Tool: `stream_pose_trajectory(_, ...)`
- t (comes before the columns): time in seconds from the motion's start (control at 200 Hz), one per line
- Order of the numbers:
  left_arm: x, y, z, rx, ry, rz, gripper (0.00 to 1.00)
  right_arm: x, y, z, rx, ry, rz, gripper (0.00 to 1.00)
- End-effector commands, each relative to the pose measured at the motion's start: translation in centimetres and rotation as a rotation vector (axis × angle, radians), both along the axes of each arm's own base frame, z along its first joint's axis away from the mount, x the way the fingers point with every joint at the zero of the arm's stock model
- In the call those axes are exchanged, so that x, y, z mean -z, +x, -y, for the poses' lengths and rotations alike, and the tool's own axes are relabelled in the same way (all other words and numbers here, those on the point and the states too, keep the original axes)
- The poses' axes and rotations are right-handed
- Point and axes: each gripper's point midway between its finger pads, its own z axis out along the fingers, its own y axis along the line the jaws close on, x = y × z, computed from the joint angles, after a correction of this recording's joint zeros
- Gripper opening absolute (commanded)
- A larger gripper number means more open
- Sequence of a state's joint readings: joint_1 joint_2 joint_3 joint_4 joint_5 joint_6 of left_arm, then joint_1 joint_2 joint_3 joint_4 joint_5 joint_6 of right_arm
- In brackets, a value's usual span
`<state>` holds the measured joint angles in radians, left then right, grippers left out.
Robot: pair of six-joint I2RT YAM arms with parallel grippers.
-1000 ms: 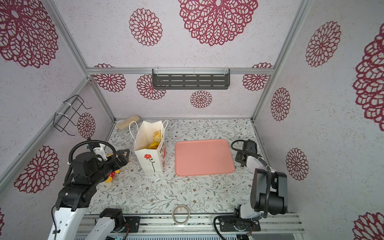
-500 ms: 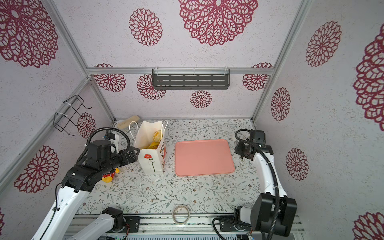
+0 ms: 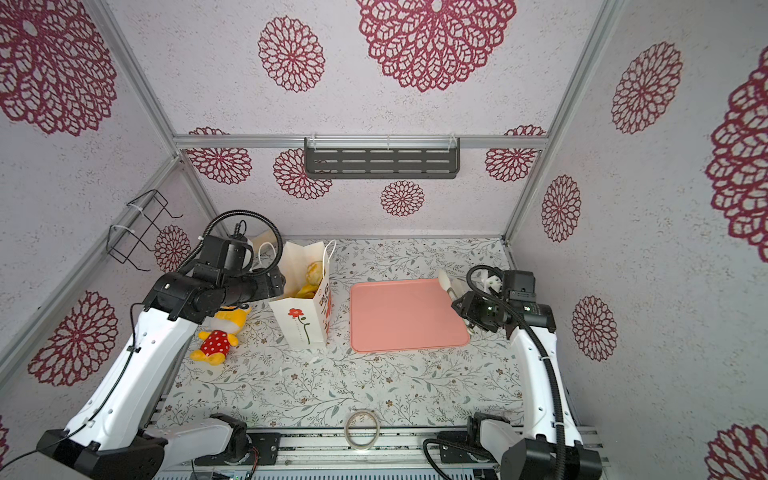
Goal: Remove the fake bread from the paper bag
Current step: 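Grasp the paper bag rim with the left gripper while the right gripper lifts the tongs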
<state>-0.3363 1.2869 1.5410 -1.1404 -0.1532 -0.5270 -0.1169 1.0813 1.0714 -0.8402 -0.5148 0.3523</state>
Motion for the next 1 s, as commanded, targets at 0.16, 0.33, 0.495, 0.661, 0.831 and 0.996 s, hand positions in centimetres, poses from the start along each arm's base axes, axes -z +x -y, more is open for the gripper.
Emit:
stream_pose_trajectory(0.16, 1.8, 1.2, -0.1, 0.006, 0.090, -0.060, 0.86, -3.0, -1.9, -2.0, -0.070, 0.059, 0.060, 0.48)
stream_pose_trajectory(0.33, 2.1, 2.3, 0.7, 0.008, 0.053, -0.040, 0.74, -3.3, -2.0, -2.2, -0.072, 0.062, 0.075, 0.47)
stream_pose_trajectory(0.495, 3.4, 2.5, 1.1, 0.007, 0.043, -0.061, 0.64, -3.6, -1.8, -2.4, -0.071, 0.075, 0.086, 0.47)
stream_pose_trajectory(0.661, 4.2, 2.5, 0.7, -0.018, 0.048, -0.055, 0.57, -3.5, -1.9, -2.5, -0.073, 0.079, 0.093, 0.47)
stream_pose_trajectory(0.831, 4.4, 2.6, 0.6, -0.037, 0.029, -0.019, 0.47, -3.2, -2.2, -2.5, -0.066, 0.083, 0.096, 0.47)
stream_pose_trajectory(0.996, 4.4, 2.6, 0.7, -0.048, 0.007, 0.004, 0.35, -2.9, -2.4, -2.5, -0.058, 0.086, 0.094, 0.46)
